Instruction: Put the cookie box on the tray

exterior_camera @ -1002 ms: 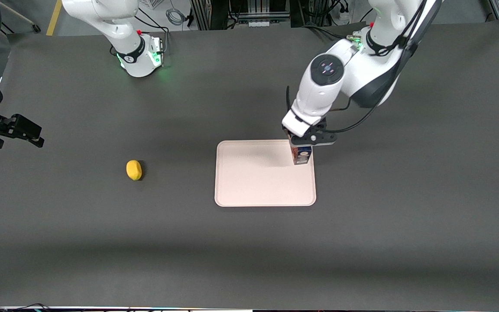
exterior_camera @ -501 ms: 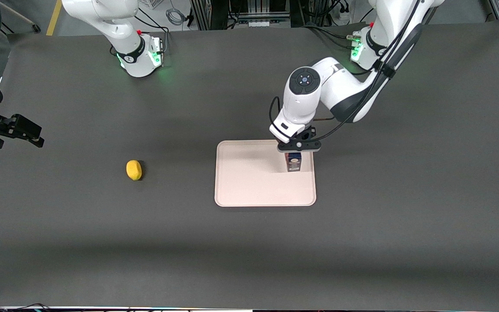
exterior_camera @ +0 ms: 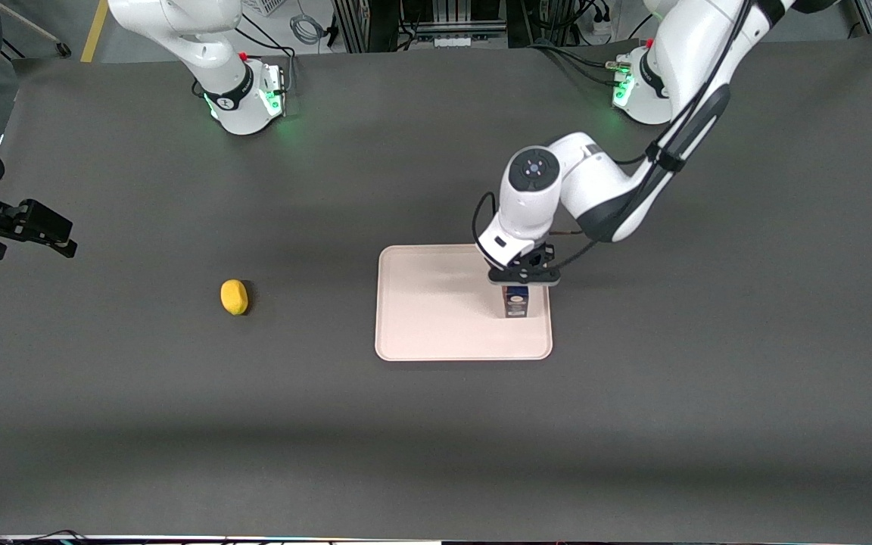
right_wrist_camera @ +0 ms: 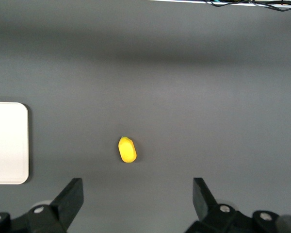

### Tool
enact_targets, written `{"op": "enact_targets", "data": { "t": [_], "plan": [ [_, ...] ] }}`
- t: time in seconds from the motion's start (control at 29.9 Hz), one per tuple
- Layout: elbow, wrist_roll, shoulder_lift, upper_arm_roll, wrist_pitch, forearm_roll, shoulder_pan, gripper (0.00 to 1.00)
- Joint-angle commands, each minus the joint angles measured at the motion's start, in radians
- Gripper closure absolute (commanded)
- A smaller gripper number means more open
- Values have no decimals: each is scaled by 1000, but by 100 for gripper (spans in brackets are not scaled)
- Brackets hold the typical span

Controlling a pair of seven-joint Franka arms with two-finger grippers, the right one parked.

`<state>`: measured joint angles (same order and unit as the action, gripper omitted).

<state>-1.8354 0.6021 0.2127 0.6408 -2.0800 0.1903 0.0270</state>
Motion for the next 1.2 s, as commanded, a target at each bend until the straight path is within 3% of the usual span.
{"op": "enact_targets", "data": {
  "t": [0.0, 0.1, 0.47, 0.77, 1.17],
  "plan": [
    [-59, -178, -162, -96, 67, -136, -1, 0],
    [-73, -289, -226, -160, 104, -202, -2, 0],
    [-160, -439, -392, -320, 166, -209, -6, 0],
    [-154, -464, -383, -398, 216, -218, -4, 0],
    [-157, -469, -306, -435, 132, -213, -1, 0]
  ]
}}
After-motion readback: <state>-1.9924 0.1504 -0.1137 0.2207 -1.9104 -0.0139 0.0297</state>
